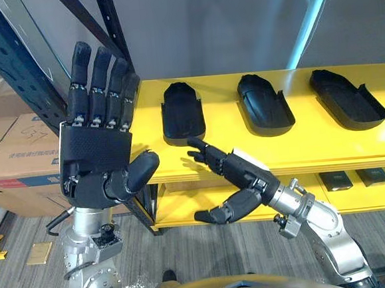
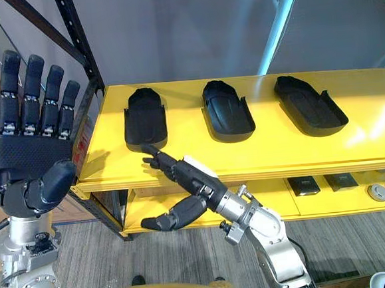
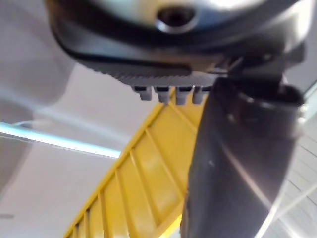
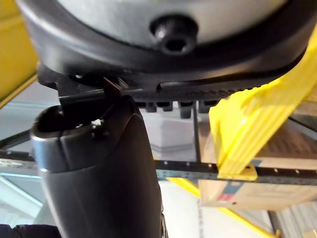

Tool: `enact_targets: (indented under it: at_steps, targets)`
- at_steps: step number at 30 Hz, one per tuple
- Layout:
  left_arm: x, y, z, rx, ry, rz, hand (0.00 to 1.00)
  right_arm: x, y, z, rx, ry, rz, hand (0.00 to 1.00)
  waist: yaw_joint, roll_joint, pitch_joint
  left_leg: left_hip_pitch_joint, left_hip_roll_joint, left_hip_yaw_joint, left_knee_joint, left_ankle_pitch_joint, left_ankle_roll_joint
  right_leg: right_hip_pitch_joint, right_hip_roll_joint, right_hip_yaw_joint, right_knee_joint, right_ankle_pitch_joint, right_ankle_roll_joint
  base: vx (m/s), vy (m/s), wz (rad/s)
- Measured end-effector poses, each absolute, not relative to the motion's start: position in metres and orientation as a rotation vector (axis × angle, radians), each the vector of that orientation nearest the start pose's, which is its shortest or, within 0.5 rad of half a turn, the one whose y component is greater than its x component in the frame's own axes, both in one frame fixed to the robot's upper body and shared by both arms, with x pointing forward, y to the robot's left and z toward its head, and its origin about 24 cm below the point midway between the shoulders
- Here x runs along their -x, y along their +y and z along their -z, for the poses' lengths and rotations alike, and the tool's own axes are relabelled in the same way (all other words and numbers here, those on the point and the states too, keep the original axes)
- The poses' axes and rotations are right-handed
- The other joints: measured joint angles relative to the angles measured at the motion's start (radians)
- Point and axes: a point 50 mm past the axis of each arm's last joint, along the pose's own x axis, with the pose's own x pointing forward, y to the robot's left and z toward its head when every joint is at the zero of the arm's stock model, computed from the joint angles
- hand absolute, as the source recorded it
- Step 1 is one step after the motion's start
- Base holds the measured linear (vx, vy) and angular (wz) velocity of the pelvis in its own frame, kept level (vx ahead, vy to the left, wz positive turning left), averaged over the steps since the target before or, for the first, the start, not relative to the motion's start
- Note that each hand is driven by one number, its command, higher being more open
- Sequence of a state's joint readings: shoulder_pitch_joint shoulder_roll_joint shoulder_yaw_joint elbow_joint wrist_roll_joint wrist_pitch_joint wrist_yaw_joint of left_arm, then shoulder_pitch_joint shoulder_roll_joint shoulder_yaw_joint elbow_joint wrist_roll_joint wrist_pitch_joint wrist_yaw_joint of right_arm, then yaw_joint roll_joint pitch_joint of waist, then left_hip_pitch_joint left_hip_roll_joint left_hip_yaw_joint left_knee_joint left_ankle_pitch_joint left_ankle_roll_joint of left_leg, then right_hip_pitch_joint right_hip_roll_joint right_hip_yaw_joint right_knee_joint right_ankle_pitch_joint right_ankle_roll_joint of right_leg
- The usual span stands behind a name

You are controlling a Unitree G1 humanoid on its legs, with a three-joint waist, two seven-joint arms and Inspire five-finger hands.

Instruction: Walk over and take three plastic housings, then place them on the shelf

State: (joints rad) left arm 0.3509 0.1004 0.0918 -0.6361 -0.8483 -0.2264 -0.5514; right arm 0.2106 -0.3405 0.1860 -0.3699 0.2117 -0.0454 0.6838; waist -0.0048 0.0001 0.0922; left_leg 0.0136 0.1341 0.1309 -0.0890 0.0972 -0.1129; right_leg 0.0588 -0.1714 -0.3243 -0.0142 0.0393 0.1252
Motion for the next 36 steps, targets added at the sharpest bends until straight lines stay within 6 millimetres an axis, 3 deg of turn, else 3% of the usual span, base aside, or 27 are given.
enact_targets:
  at_steps: [4,8,11,15,22,36]
  targets:
    - [-0.161,0.185,-0.152,0.493,-0.766,0.387,1.00,-0.198,-0.120,-0.082,0.151,-0.155,-0.877,1.00,0.002,-0.004,0.077,-0.048,-0.002,-0.008,0.000,0.019,0.005,-0.051,-0.002,-0.002,0.010,0.011,-0.001,-0.05,0.000,0.08]
    - [-0.170,0.185,-0.149,0.507,-0.754,0.331,1.00,-0.223,-0.123,-0.095,0.192,-0.249,-0.736,1.00,0.007,-0.006,0.129,-0.083,-0.004,-0.028,0.001,0.036,0.006,-0.085,-0.006,-0.016,0.031,0.011,-0.005,-0.01,-0.006,0.13]
    - [-0.172,0.182,-0.149,0.486,-0.744,0.303,1.00,-0.238,-0.123,-0.111,0.172,-0.356,-0.632,1.00,0.009,0.006,0.160,-0.084,-0.004,-0.029,0.003,0.037,0.006,-0.087,-0.006,-0.016,0.033,0.010,-0.006,0.00,-0.004,0.01]
    - [-0.173,0.177,-0.151,0.483,-0.760,0.308,1.00,-0.245,-0.122,-0.128,0.147,-0.461,-0.558,1.00,0.010,0.031,0.192,-0.084,-0.003,-0.031,0.003,0.037,0.005,-0.088,-0.005,-0.017,0.037,0.007,-0.010,0.00,0.000,0.00]
    - [-0.177,0.175,-0.157,0.461,-0.783,0.310,1.00,-0.255,-0.123,-0.126,0.155,-0.459,-0.480,1.00,0.006,0.040,0.226,-0.084,-0.002,-0.041,0.004,0.040,0.004,-0.092,-0.006,-0.023,0.057,-0.001,-0.019,-0.01,-0.006,0.02]
    - [-0.175,0.176,-0.154,0.466,-0.772,0.301,1.00,-0.258,-0.119,-0.126,0.119,-0.460,-0.473,1.00,0.008,0.042,0.228,-0.074,-0.003,-0.054,0.004,0.043,0.005,-0.092,-0.015,-0.032,0.103,-0.029,-0.019,0.00,-0.004,0.02]
